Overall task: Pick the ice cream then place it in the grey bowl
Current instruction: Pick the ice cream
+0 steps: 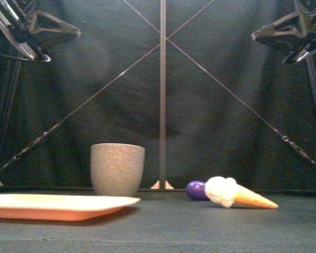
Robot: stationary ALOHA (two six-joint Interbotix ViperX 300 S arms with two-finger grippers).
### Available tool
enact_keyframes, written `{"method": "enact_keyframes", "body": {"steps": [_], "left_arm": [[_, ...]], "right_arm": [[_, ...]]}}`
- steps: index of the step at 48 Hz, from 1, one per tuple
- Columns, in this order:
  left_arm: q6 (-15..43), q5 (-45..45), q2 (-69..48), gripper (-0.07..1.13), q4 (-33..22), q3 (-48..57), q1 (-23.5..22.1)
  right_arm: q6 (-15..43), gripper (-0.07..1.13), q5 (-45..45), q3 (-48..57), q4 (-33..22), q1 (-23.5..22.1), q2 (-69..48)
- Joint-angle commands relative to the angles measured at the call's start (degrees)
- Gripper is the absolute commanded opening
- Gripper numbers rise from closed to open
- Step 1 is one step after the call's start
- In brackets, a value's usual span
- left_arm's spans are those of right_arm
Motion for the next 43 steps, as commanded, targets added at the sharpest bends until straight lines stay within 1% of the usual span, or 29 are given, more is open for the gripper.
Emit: {"method": "enact_keyframes", "body": {"steps": [1,7,17,22,29,36,43], "left_arm": [[0.44,-0.62,0.44,-0.05,0.44,0.0,1.23],[0.44,-0.62,0.35,-0.03,0.44,0.0,1.76],[0.35,-0.62,0.35,-0.03,0.44,0.09,1.76],[0.35,-0.62,0.26,-0.03,0.44,0.18,1.85],[0.35,-0.44,0.26,-0.03,0.44,0.18,1.76],[0.35,-0.35,0.26,-0.03,0.35,0.18,1.76],[0.35,-0.35,0.26,-0.03,0.44,0.26,1.76]], "right_arm": [[0.09,0.0,-0.18,-0.44,0.09,0.18,1.58],[1.49,0.02,-0.09,-0.26,0.88,1.32,3.69],[5.54,0.12,0.35,0.62,2.64,8.53,11.6],[6.68,0.23,0.26,0.35,3.69,10.11,17.67],[6.68,0.45,0.26,-0.7,5.54,9.67,24.61],[6.68,0.71,0.26,-1.93,5.98,7.12,29.97],[6.68,0.91,0.18,-3.6,6.24,4.83,33.57]]}}
